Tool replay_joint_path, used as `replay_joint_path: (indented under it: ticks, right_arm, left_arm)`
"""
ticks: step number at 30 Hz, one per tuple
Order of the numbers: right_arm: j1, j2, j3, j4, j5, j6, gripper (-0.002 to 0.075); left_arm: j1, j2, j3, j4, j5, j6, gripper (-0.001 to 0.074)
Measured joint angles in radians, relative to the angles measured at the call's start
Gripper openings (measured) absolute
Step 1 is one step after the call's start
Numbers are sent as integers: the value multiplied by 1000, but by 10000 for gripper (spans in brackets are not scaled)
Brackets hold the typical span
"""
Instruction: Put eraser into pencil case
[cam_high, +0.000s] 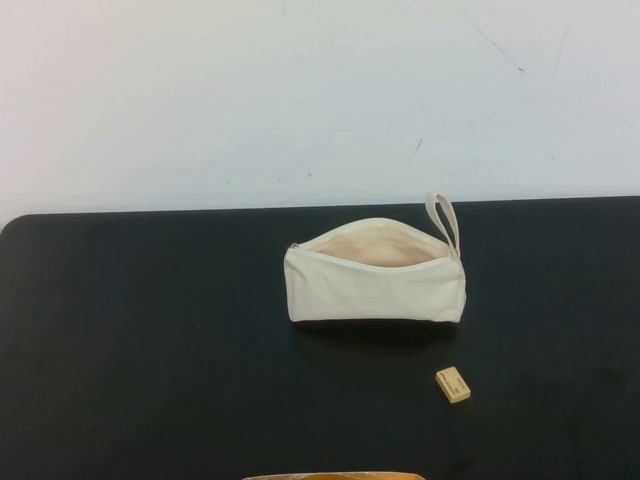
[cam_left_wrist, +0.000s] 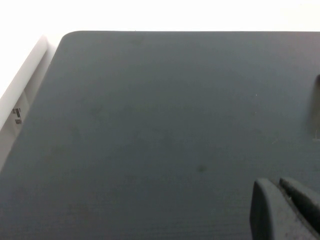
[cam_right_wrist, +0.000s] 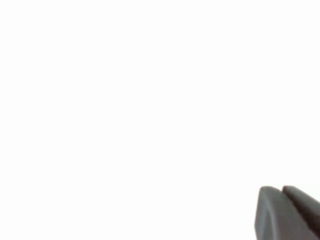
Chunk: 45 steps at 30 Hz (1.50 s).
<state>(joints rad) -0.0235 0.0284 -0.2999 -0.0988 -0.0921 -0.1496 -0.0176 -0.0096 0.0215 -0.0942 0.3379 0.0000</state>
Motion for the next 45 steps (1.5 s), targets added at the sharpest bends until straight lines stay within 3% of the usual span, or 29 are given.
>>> replay_joint_path:
  ticks: [8,13,19,28,40,45]
  right_arm:
    - [0,327,-241,37,473,0,-1]
    - [0,524,-254,124,590,0,-1]
    - [0,631,-256,397,662,-6,-1]
    - [0,825,-336,747,754,-461,-1]
    - [5,1329,-664,726,907,-482,-1]
    - [113,1496,-789,548,913,-348,-1]
  left_arm:
    - [0,0,0,0,0,0,-2]
    - [0,0,0,0,0,0,-2]
    - [0,0,0,0,0,0,-2]
    - [0,0,0,0,0,0,-2]
    - [0,0,0,0,0,0,-2]
    - [0,0,0,0,0,0,-2]
